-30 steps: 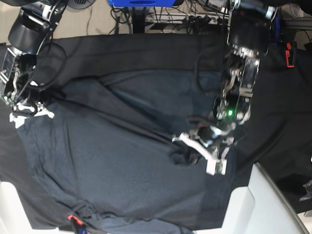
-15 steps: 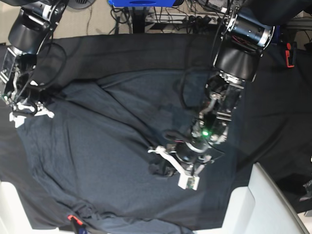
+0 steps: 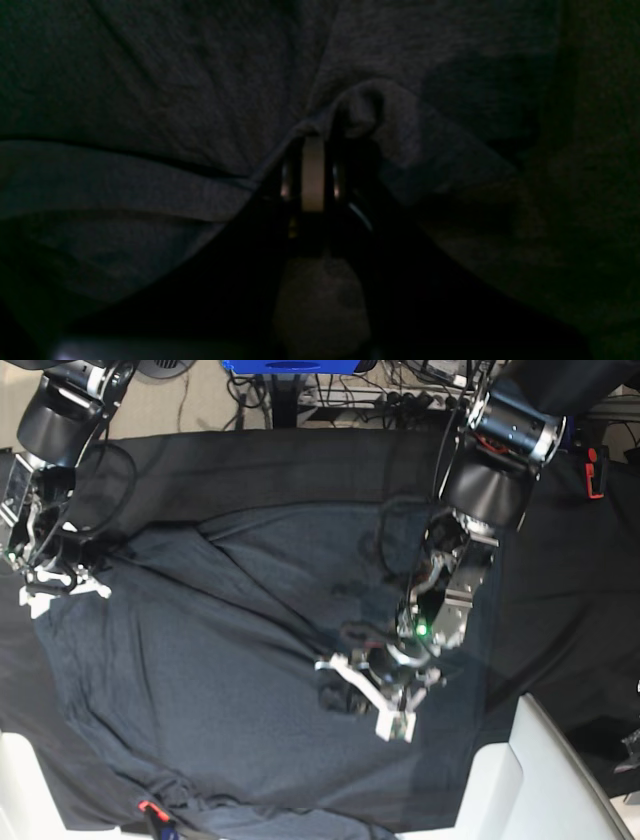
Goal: Fold the T-shirt properly
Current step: 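Move the left gripper back to the shirt's shoulder corner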
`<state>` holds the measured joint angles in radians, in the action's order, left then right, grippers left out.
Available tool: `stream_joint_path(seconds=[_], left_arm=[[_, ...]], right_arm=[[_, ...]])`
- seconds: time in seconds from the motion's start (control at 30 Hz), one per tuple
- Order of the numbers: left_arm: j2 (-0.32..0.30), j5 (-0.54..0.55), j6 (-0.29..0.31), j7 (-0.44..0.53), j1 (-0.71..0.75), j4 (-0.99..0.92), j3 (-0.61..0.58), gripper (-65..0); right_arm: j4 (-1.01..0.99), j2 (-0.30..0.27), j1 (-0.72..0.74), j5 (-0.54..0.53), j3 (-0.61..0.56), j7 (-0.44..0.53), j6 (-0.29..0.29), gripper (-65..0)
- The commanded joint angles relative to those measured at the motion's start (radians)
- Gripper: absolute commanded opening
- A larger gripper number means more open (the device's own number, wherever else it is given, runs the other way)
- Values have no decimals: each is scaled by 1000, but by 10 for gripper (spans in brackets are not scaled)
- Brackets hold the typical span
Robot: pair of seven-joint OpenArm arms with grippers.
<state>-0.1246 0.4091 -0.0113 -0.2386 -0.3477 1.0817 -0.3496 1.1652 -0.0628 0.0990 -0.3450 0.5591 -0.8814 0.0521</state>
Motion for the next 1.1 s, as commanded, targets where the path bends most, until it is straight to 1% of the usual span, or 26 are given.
stream_joint_path(seconds=[0.0,0.07,0.1,0.13,0.17,0.2,0.23,0.3,0.33,0.37,0.4,0.47,0.5,0.57,0.63,0.67,0.73,0.83,0.9,0.93,0.97,1.0,1.07], left_arm=[[0,4,1,29,-26,18,5,-650],[-5,4,1,31,-31,18,7,-650],[-7,4,1,31,-41,18,7,-632],[-7,4,1,31,-47,15,5,-564],[-8,4,1,31,-55,2,5,-497],[-13,4,1,31,-58,-15,7,-441],[-16,4,1,31,-70,-31,7,-398],[-17,4,1,31,-92,-68,7,-332],[-19,4,1,31,-100,-87,7,-313],[-19,4,1,32,-109,-99,7,-296],[-20,4,1,32,-119,-108,8,-288],[-20,4,1,32,-127,-113,39,-285],[-20,4,1,32,-126,-108,73,-285],[-20,6,1,26,-123,-82,151,-285],[-24,3,3,23,-87,-34,217,-285],[-37,3,4,23,-63,2,237,-283],[-89,1,4,23,14,88,245,-283],[-189,1,6,23,158,213,243,-291],[-264,4,6,23,279,305,255,-295],[-301,9,6,23,335,340,264,-306],[-329,11,6,25,399,372,291,-332],[-340,11,6,25,459,404,323,-372],[-337,11,6,26,592,467,407,-472]], right_arm=[[22,-10,12,-10,5,6,4,-641],[23,-10,12,-10,3,6,5,-632],[23,-10,12,-10,0,6,7,-611],[25,-10,12,-10,-1,6,12,-579],[25,-10,12,-10,-1,6,32,-530],[25,-10,12,-10,-1,6,58,-482],[26,-10,12,-10,-1,6,84,-434],[28,-9,12,-10,0,6,122,-360],[34,-9,12,-10,3,8,139,-327],[45,-9,12,-10,5,8,153,-306],[55,-6,12,-10,5,8,162,-299],[80,2,12,-10,5,8,183,-300],[98,2,12,-10,5,8,191,-300],[132,5,11,-10,5,8,194,-300],[163,8,2,-10,5,8,194,-300],[186,10,-8,-10,5,9,194,-300],[253,11,-40,-10,5,35,196,-300],[345,13,-112,-10,-1,121,197,-300],[391,28,-167,-10,-3,161,199,-300],[408,37,-192,-10,0,172,206,-300],[422,42,-218,-10,3,179,217,-300],[427,50,-239,-12,5,181,223,-302],[427,77,-276,-12,6,184,223,-302]])
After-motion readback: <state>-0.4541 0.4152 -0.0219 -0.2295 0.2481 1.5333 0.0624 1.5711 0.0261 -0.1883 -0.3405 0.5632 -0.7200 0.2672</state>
